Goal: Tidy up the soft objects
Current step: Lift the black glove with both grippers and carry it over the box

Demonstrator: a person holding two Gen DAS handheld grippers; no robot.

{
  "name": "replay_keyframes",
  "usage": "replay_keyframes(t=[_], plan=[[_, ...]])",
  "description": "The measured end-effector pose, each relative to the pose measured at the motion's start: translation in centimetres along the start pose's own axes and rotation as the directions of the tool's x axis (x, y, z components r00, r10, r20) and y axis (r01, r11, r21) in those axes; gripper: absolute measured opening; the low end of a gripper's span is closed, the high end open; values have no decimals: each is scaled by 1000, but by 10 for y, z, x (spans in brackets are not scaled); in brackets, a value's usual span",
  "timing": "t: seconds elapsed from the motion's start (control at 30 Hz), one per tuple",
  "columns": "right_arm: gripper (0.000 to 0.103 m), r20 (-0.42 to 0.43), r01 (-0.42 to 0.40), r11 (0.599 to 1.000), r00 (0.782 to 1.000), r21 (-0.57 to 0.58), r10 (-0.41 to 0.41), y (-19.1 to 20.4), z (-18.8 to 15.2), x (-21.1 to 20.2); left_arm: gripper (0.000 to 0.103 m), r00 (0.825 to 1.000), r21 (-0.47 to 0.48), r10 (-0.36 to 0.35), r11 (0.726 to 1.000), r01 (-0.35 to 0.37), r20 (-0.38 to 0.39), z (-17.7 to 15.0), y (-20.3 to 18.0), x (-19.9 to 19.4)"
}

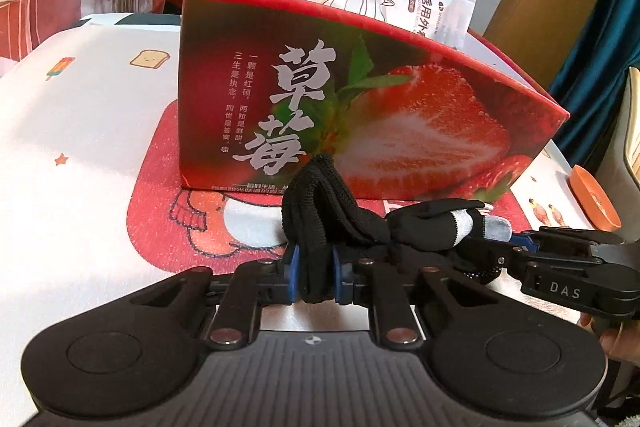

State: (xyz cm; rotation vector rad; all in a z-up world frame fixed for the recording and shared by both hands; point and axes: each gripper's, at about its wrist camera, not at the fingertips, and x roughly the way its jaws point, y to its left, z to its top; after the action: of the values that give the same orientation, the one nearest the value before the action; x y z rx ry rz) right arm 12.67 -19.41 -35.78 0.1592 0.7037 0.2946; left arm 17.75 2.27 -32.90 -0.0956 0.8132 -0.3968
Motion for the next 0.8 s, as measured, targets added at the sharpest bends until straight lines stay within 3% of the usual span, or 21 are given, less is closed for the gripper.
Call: replay_keyframes(t=[0.27, 0.5, 0.8], plan=[[11, 32, -29, 999, 999, -34, 30, 8, 9, -13, 16, 1000, -15, -11, 1000, 12, 22, 3, -1, -17], [11, 88, -67, 993, 993, -99, 75, 22, 25, -36, 16, 994, -18, -55, 998, 57, 99, 13, -6, -56], [11, 226, -123, 971, 959, -206, 169, 41, 64, -79, 16, 973, -2, -67, 998, 70, 220, 38, -12, -95]])
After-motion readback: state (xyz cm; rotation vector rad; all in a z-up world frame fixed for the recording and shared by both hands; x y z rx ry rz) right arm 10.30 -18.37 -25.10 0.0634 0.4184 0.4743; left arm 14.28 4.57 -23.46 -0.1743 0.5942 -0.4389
